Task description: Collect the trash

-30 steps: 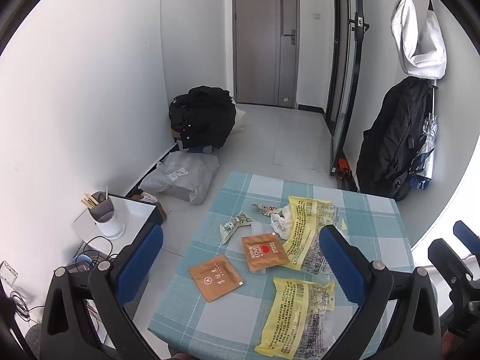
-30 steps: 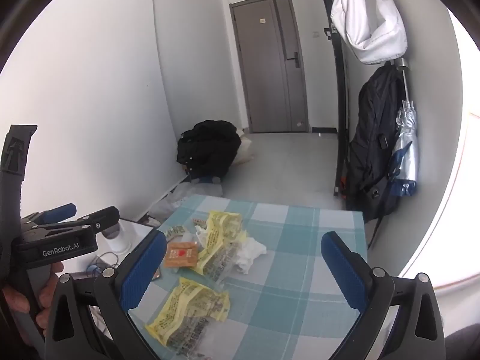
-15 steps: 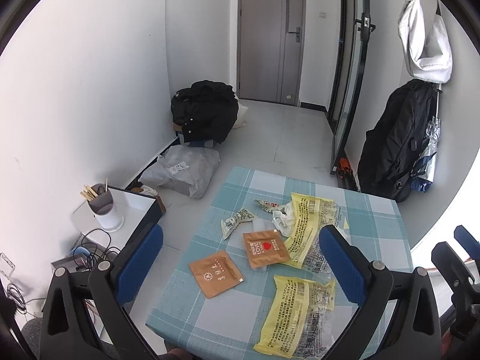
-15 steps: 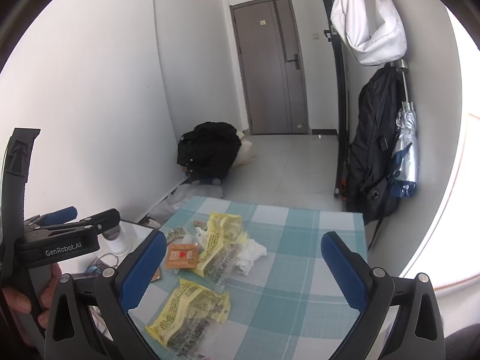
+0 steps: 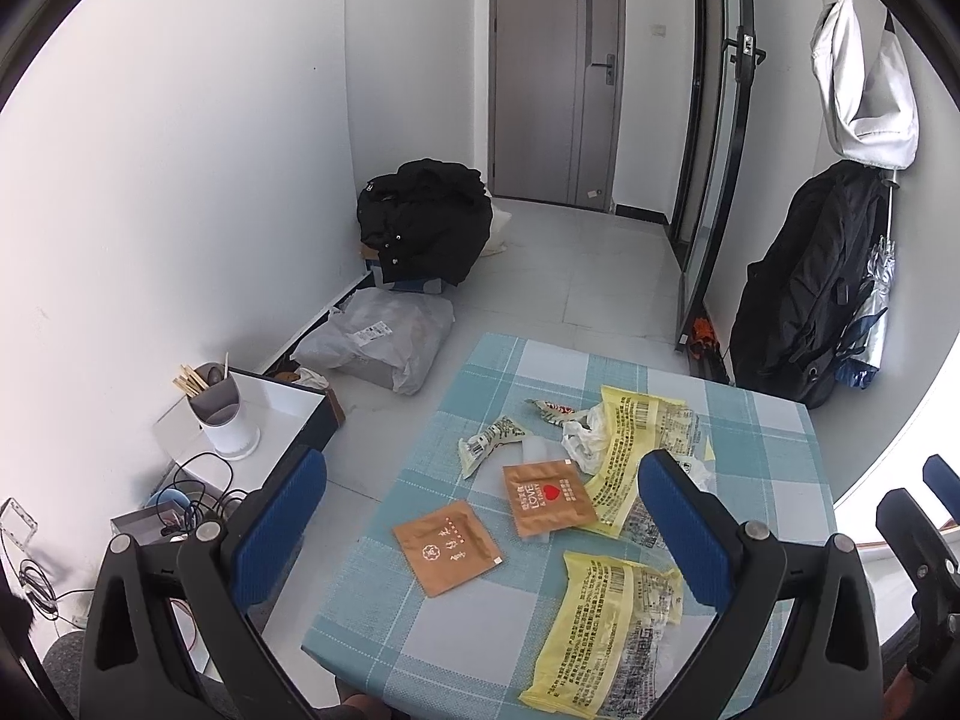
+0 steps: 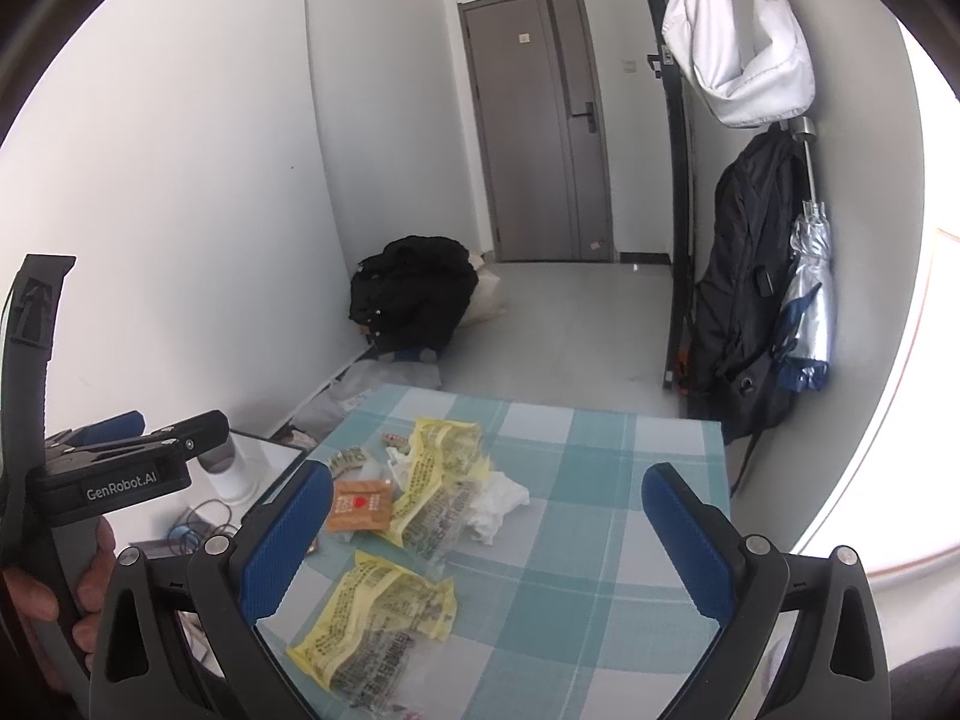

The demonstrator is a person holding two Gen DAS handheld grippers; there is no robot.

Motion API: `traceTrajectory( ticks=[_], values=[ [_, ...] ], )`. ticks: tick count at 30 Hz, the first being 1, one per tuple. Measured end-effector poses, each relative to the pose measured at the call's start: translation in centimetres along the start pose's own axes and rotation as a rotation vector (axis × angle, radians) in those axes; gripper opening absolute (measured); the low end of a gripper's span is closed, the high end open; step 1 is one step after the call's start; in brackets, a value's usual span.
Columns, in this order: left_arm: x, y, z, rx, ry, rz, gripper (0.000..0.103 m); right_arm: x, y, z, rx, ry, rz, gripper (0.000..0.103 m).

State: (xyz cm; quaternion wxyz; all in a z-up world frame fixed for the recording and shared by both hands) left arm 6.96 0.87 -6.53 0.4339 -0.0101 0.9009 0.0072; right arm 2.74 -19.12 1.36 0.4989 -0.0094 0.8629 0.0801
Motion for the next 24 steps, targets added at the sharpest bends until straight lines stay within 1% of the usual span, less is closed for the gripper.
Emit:
traceTrajectory(
  ticks=[24],
  values=[
    [0.11,0.20,0.17,-0.008,0.006,0.007,0.102,0.06,0.13,0.02,0.005,0.005,-0.023,0.103]
  ],
)
Point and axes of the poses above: each gripper's, at about its wrist camera, not at the fingertips, and z roughly the way its jaws point, y to its left, x to its underside, the point moved 9 cm from there along z, roughly the way its jaws point, and after that the axes turned 2 degrees about z, right-handed, at the moved point
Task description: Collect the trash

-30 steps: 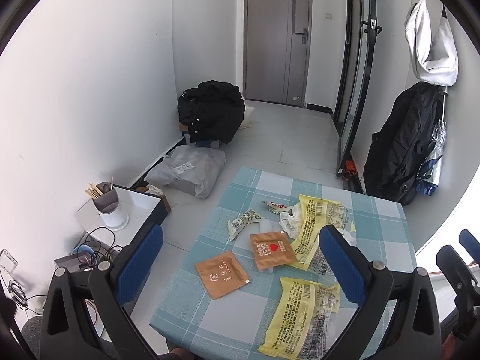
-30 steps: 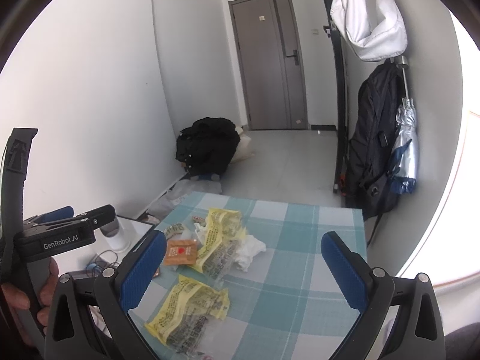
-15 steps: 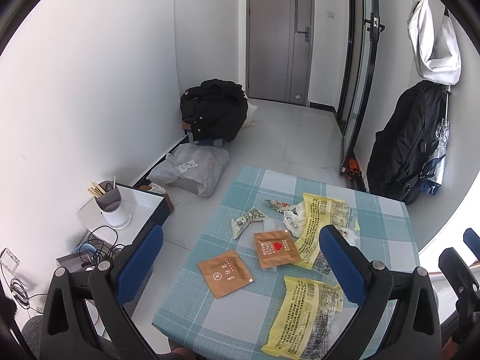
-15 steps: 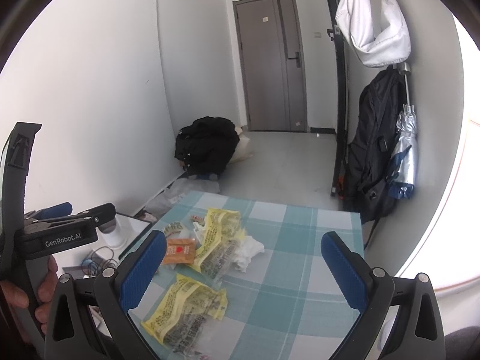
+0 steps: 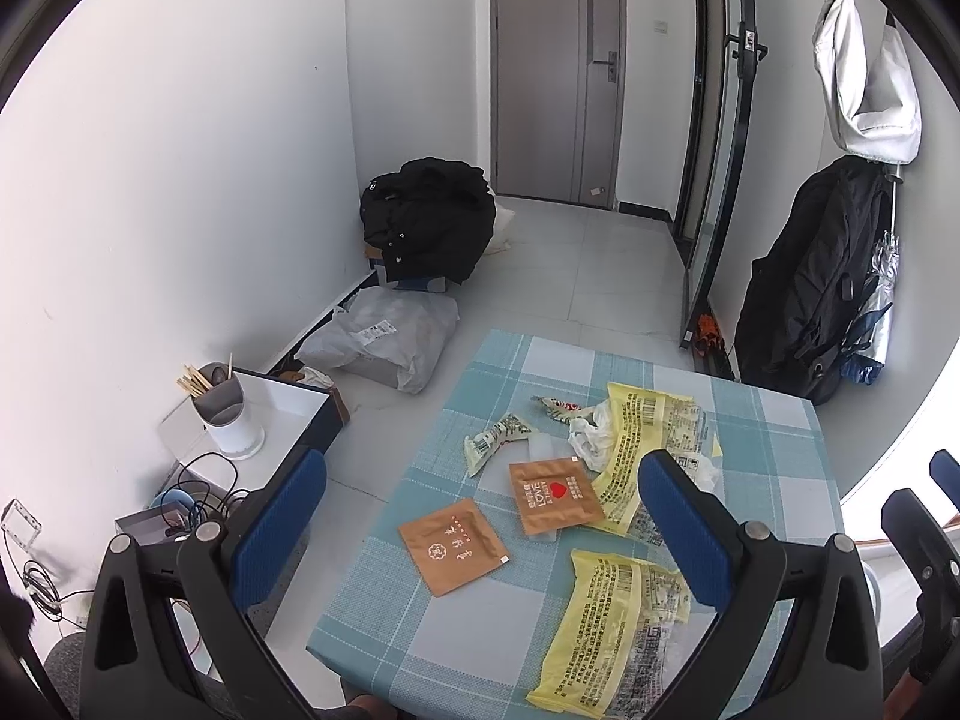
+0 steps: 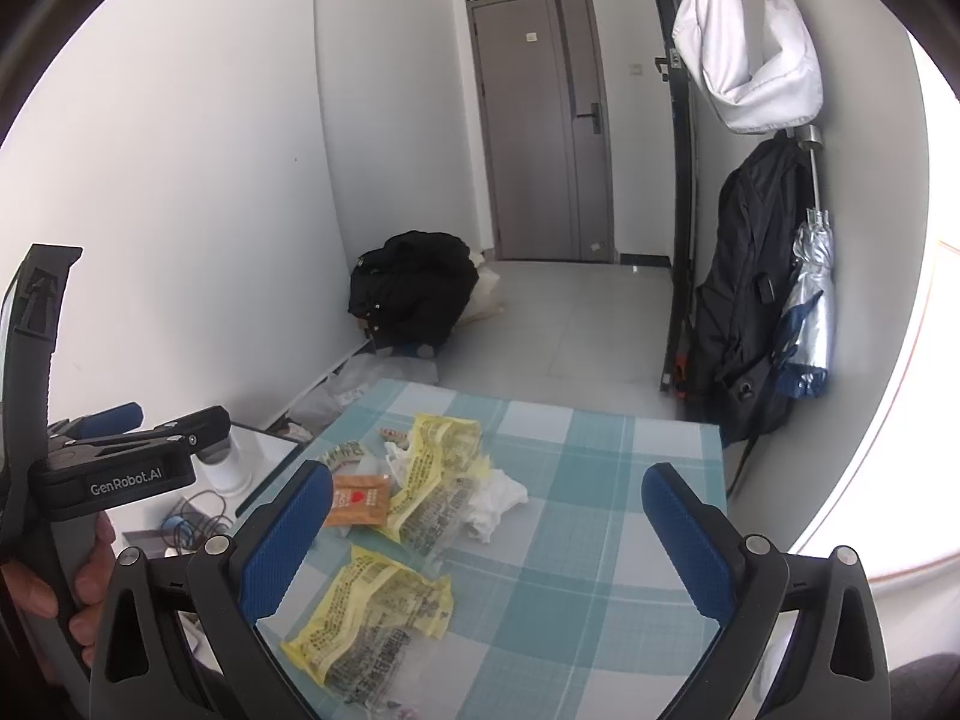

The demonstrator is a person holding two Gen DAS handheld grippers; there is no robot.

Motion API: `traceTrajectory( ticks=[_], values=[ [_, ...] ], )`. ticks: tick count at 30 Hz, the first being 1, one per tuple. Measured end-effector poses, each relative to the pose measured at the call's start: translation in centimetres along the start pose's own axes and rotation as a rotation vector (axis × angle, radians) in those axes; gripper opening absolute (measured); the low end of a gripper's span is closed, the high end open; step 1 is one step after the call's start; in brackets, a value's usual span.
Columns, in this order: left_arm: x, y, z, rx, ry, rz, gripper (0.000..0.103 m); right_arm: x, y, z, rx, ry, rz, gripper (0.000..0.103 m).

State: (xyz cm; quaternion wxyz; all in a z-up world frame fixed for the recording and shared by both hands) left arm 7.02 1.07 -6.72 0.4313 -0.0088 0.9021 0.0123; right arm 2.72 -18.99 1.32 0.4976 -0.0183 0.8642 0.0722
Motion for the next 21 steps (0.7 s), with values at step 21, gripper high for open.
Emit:
traceTrajectory(
  ticks=[21],
  values=[
    [0.4,-0.3,1.6,0.018,0.019,0.029,0.102,-0.6,-0.9,1.0,0.014,-0.017,0.071,0.103]
  ],
)
Point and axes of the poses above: each gripper's, at about its wrist camera, not at the fingertips, and z roughly the way its jaws point, y to its left, x to its underside, the point moved 9 cm from there along z, roughly the way its jaws point, and after that the axes turned 2 degrees about z, right-handed, at the moved point
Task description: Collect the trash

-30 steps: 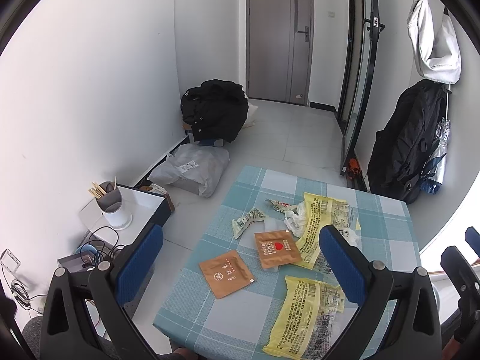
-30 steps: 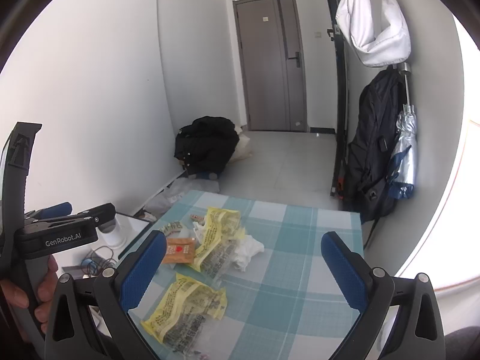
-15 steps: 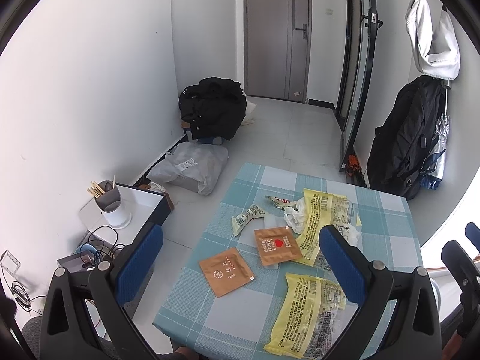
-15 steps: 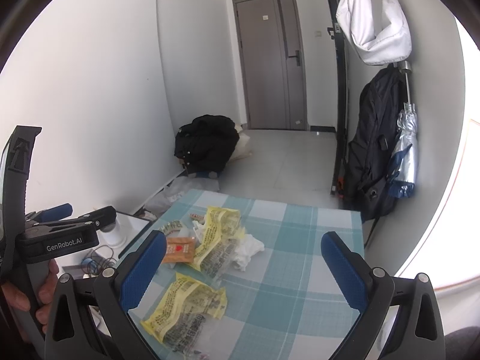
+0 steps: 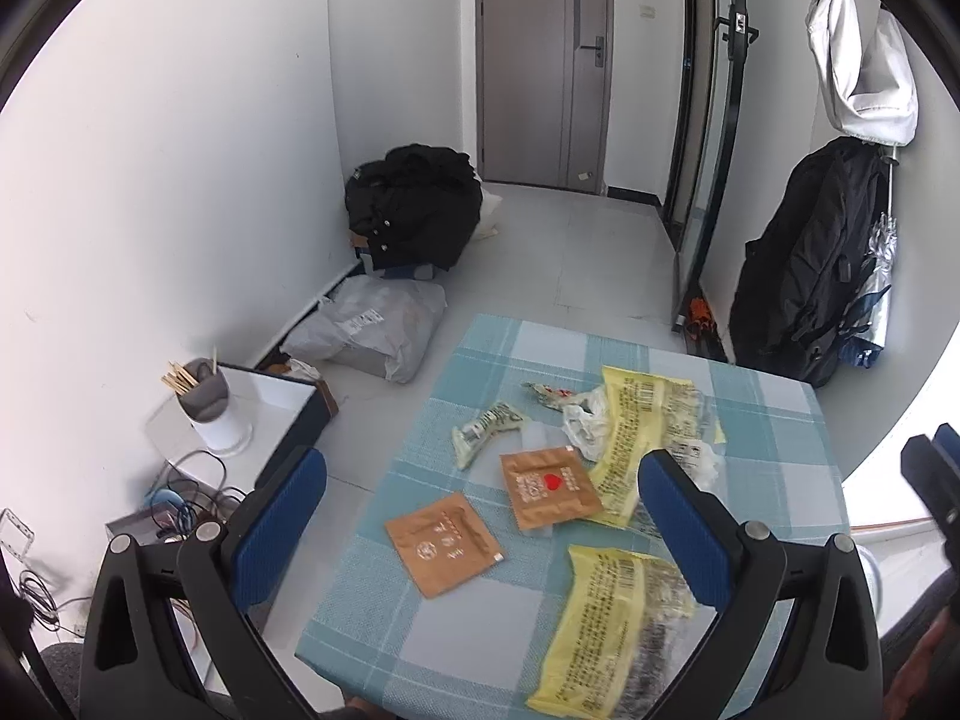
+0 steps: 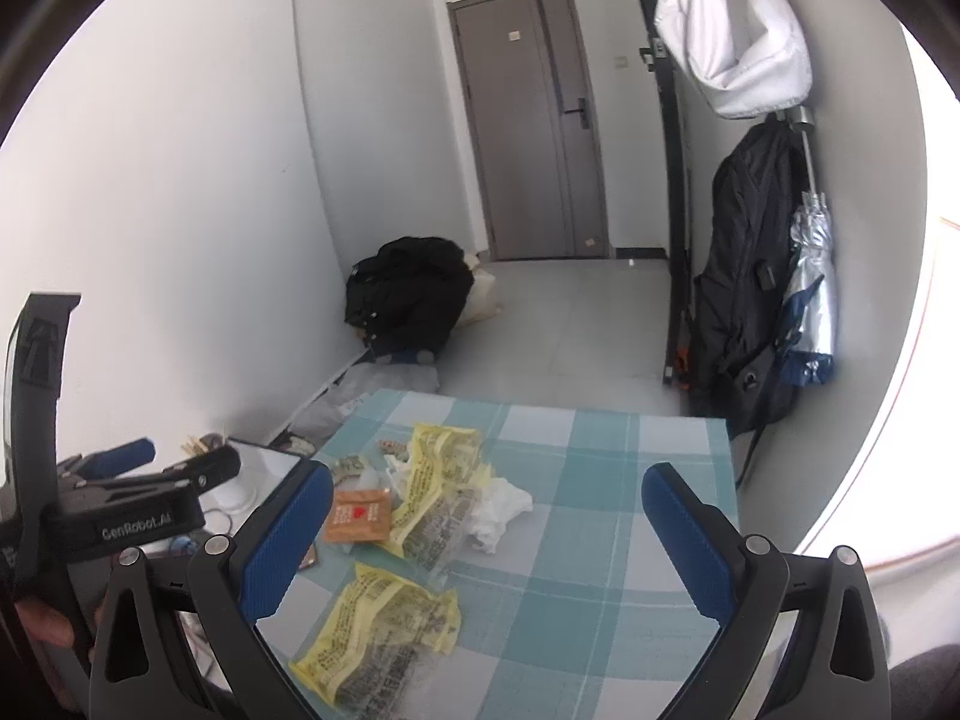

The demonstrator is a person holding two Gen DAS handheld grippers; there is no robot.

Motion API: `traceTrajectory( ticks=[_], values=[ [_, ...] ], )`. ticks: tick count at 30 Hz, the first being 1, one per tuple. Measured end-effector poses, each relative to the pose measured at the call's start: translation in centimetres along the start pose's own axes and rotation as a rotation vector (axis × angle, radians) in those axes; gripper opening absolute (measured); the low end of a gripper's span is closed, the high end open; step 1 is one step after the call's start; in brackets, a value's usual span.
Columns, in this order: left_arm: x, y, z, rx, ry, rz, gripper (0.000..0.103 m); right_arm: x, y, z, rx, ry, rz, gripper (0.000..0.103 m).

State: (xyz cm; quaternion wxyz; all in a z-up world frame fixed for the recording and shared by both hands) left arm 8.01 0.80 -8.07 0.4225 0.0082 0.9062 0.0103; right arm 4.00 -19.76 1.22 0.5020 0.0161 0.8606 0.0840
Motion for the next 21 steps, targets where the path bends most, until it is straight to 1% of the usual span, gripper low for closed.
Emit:
traceTrajectory(
  ticks=[2,3,4,6,8,9,11,13,14,17,18,20,21],
  values=[
    [0.1,0.3,0.4,-0.012,0.000,0.026,0.102,-0.2,-0.4,0.3,-0.002,0.002,0.022,0.103],
    [0.2,0.4,0.7,-0.001,0.012,0.030,0.102,-0.2,-0.5,0.5,-0.006,0.007,0.031,0.103],
    [0.3,0.4,1.1,0.028,0.033,0.029,0.102,-0.2,-0.4,0.6,-0.013,0.012,0.036,0.103],
    [0.8,0.8,2.2,0.097,0.095,0.019,0.102,-0.2,-0.4,1.1,-0.019,0.024,0.038,0.103],
    [1.2,1.4,3.3,0.120,0.154,0.015,0.102,-0.2,-0.4,1.7,-0.018,0.034,0.033,0.103],
    [1.5,1.7,3.9,0.141,0.196,0.021,0.102,-0.1,-0.4,2.0,-0.025,0.043,0.031,0.103],
    [2.0,1.8,4.7,0.183,0.247,0.024,0.102,0.1,-0.2,2.6,-0.049,0.066,0.038,0.103],
    [2.8,1.8,5.8,0.222,0.310,0.052,0.102,0.3,-0.3,3.2,-0.056,0.090,0.051,0.103],
    [3.2,1.7,6.4,0.223,0.342,0.083,0.102,0.4,-0.4,3.6,-0.056,0.105,0.055,0.103],
    [4.4,1.8,8.2,0.217,0.403,0.175,0.102,1.0,-0.5,4.6,-0.053,0.152,0.052,0.103],
    [4.8,2.1,8.7,0.208,0.421,0.191,0.102,1.2,-0.4,5.0,-0.058,0.170,0.046,0.103],
    [6.0,2.1,9.8,0.218,0.470,0.225,0.102,1.6,-0.2,5.5,-0.065,0.192,0.032,0.103],
    [6.4,2.3,10.2,0.207,0.486,0.249,0.102,1.8,-0.1,5.7,-0.068,0.200,0.021,0.103]
  ],
)
Point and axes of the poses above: each gripper's, at about its wrist camera, not at the fingertips, and z roughly the way its jaws point, y to its left, x to its underside, the point moved 9 cm from there along z, roughly the way its jaws point, and after that the axes turned 2 degrees about z, right-handed, at the moved point
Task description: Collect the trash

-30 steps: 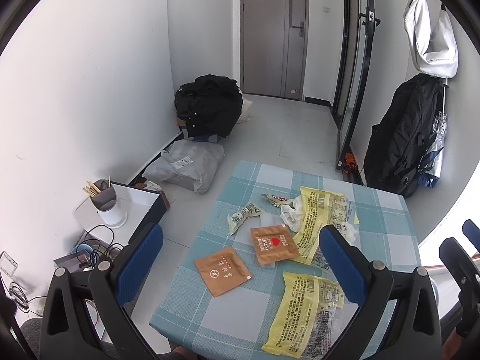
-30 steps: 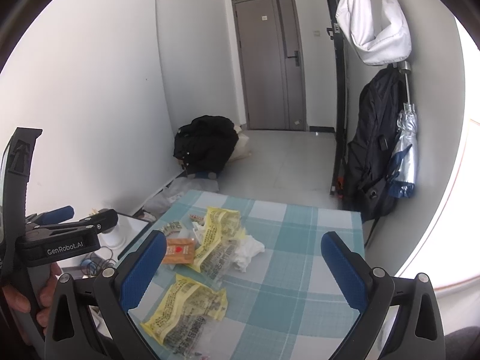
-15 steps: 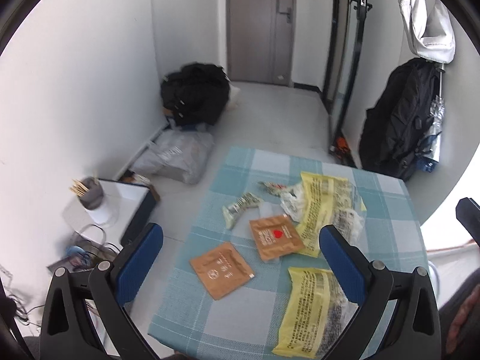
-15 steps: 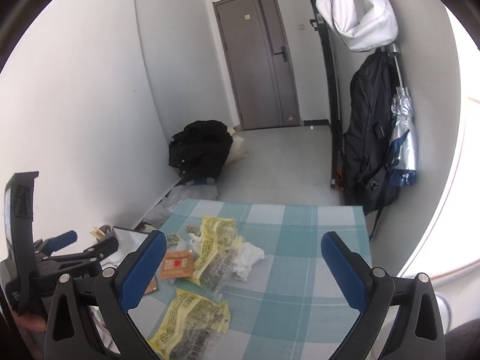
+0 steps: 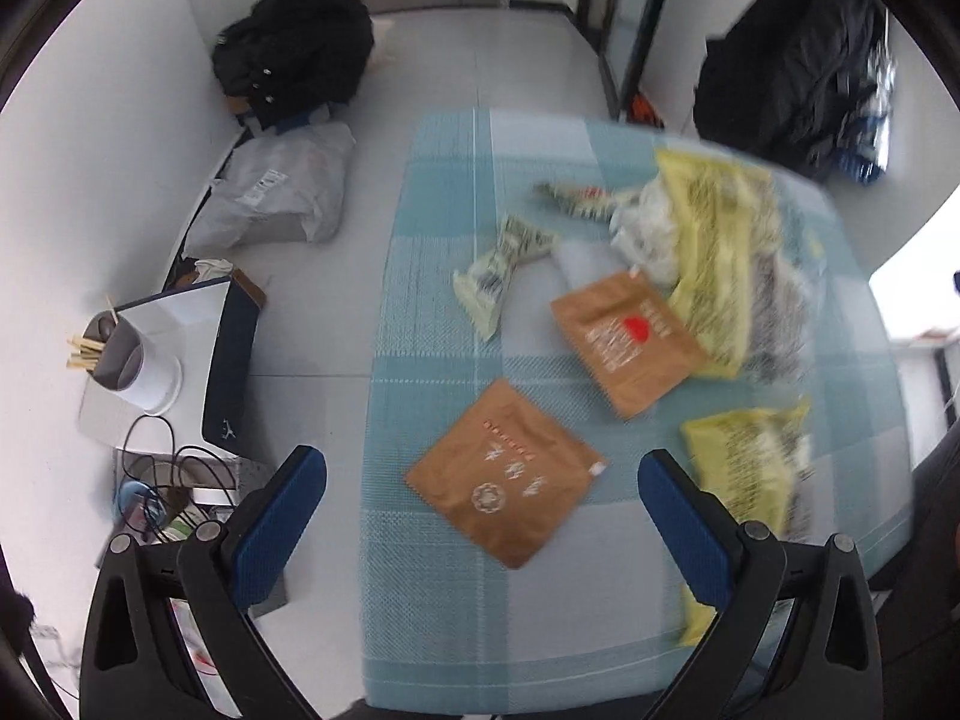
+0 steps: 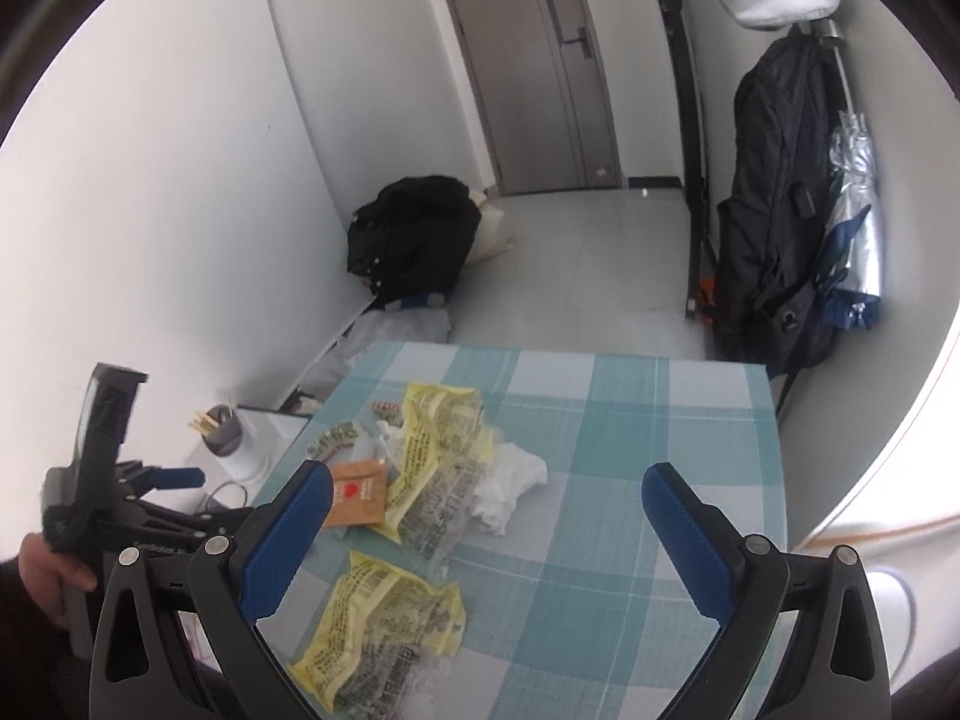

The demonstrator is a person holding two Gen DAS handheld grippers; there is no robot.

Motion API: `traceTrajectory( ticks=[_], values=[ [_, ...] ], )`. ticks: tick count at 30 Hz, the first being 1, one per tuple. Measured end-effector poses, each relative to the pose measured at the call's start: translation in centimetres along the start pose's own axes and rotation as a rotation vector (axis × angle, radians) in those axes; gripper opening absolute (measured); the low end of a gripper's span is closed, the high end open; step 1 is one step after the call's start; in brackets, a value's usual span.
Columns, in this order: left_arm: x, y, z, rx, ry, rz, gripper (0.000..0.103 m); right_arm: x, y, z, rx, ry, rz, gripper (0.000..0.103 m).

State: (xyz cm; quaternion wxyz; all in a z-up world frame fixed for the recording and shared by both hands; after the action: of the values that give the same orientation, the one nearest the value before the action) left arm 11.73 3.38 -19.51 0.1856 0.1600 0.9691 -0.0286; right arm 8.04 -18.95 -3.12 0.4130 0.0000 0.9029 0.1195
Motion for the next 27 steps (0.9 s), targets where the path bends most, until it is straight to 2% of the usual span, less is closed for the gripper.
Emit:
traceTrajectory(
  ticks=[2,7,11,14,22,23,25,27],
  values=[
    [0.5,0.4,1.3,-0.035,0.032,0.032,0.102,0.2,0.2,0.3,0.000,0.009,-0.019,0.103],
    [1.4,0.2,2.4,-0.020,0.105,0.086,0.102,0.4,0.8,0.9,-0.002,0.011,-0.070,0.103],
    [1.1,-0.4,1.9,-0.005,0.088,0.100,0.098,0.6,1.3,1.3,-0.008,0.025,-0.091,0.103],
    [1.1,-1.0,1.3,0.009,0.079,0.115,0.090,0.7,1.8,1.3,-0.014,0.030,-0.101,0.103],
    [1.3,-3.3,-0.2,0.033,0.049,0.173,0.052,1.0,2.8,1.1,-0.017,0.027,-0.136,0.103],
    [1.3,-3.3,-0.1,0.034,0.048,0.173,0.050,1.1,2.9,1.1,-0.017,0.028,-0.138,0.103],
    [1.3,-3.4,-0.5,0.041,0.045,0.157,0.040,1.2,3.2,1.0,-0.015,0.026,-0.147,0.103],
    [1.4,-3.3,-0.8,0.074,0.049,0.120,0.033,1.3,3.3,0.9,-0.009,0.024,-0.155,0.103]
  ],
)
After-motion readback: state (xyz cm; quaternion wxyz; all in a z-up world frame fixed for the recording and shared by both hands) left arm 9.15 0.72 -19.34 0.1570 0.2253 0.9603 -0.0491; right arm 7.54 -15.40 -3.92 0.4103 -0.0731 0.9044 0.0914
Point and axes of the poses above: each gripper's, at about its wrist camera, not at the fingertips, and z roughly the way its jaws point, y to its left, x to its underside, the point moved 9 cm from there along z, roughly the way its jaws point, and after that the axes turned 2 degrees about z, right-handed, at the moved point
